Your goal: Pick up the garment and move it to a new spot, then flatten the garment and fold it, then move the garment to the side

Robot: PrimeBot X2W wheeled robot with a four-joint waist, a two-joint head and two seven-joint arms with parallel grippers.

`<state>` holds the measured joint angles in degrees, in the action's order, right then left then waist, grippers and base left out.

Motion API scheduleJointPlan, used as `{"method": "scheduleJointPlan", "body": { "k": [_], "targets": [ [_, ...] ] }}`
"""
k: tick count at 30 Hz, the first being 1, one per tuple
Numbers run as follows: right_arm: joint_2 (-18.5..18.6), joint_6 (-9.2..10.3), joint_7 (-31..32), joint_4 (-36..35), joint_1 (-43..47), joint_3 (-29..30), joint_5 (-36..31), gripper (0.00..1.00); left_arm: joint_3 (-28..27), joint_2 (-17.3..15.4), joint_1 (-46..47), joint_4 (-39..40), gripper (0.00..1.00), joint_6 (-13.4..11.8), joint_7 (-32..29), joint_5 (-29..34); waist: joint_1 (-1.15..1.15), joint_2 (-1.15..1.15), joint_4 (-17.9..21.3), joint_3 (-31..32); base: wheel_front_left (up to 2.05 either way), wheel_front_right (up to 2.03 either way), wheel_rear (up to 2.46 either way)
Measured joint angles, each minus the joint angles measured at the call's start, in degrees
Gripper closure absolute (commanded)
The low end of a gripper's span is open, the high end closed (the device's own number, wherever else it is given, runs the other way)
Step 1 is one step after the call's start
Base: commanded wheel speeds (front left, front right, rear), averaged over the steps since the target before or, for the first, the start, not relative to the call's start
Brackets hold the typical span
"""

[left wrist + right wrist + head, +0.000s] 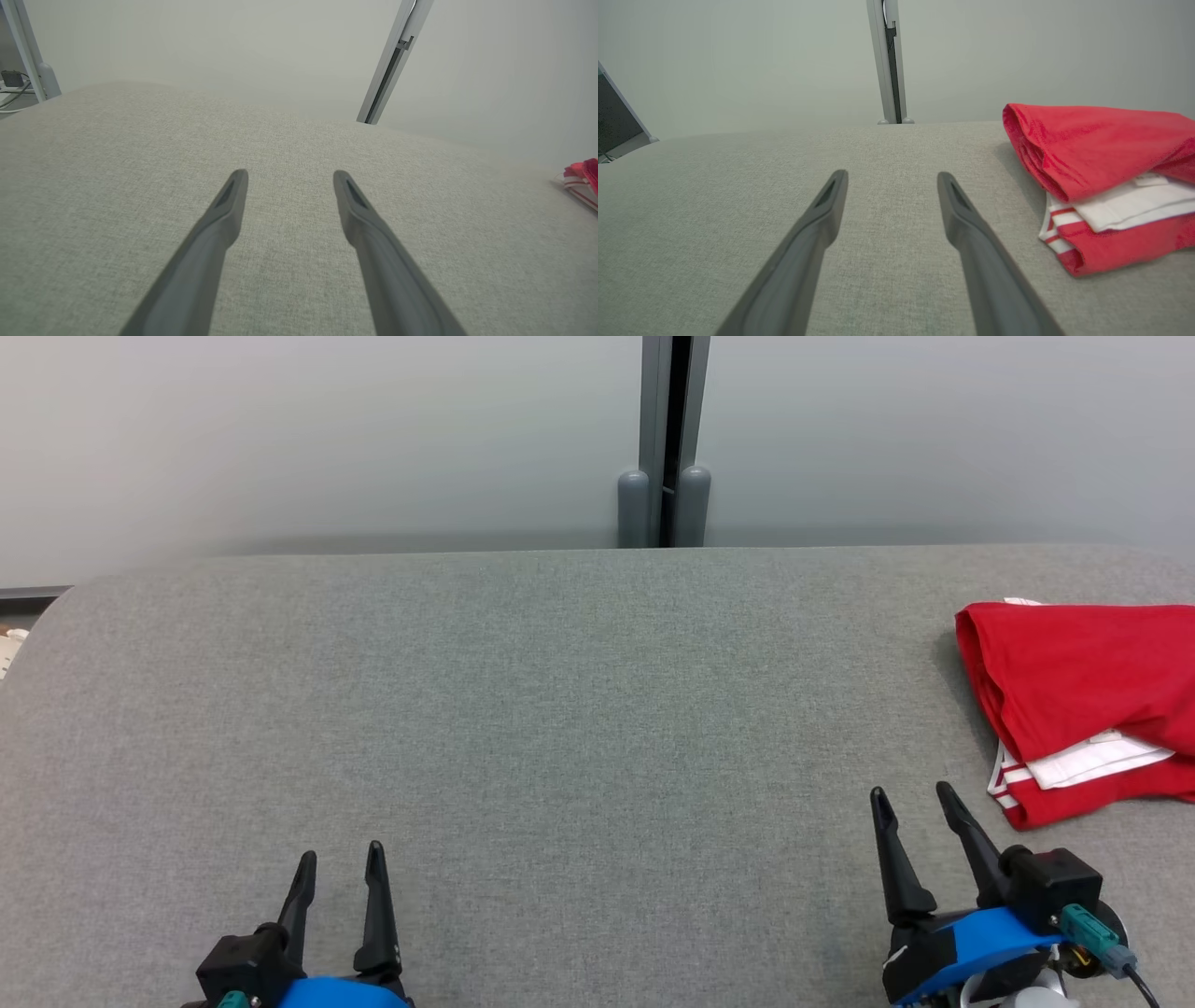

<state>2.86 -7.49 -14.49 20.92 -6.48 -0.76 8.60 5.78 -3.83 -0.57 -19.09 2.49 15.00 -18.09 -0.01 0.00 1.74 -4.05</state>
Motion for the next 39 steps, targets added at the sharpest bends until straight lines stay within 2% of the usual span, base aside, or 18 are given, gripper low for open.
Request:
{"method": "scheduleJointPlan", "body": {
  "k": [23, 24, 30, 39],
  "targets": [
    [-0.01, 0.00, -0.42, -0.18, 0.78, -1.85, -0.62, 0.00, 1.19, 0.42, -0.36, -0.22, 0.00, 0.05, 0.00, 0.22, 0.01, 0.00, -0.20, 1.33, 0.00, 0.00, 0.00],
    [-0.01, 0.00, -0.45, -0.40, 0.76, -1.92, -0.38, 1.00, 1.23, 0.42, -0.36, -0.23, 1.00, 0.04, -0.01, 0.24, 0.01, 0.00, -0.19, 1.38, 0.00, 0.00, 0.00],
    [-0.11, 0.00, 0.29, 2.05, 1.75, -1.97, 0.45, 1.00, 1.12, 0.62, -1.29, -2.59, 1.00, 0.05, -0.63, -0.80, 0.01, 0.00, -0.22, 1.44, 0.00, 0.00, 0.00],
    [-0.13, 0.00, 3.08, 1.16, 1.91, -0.73, 11.55, 1.00, -0.48, 0.65, -1.28, -1.99, 1.00, 0.58, -3.53, -10.50, 0.01, 0.00, -0.35, 1.64, 0.00, 0.00, 0.00]
  ]
}}
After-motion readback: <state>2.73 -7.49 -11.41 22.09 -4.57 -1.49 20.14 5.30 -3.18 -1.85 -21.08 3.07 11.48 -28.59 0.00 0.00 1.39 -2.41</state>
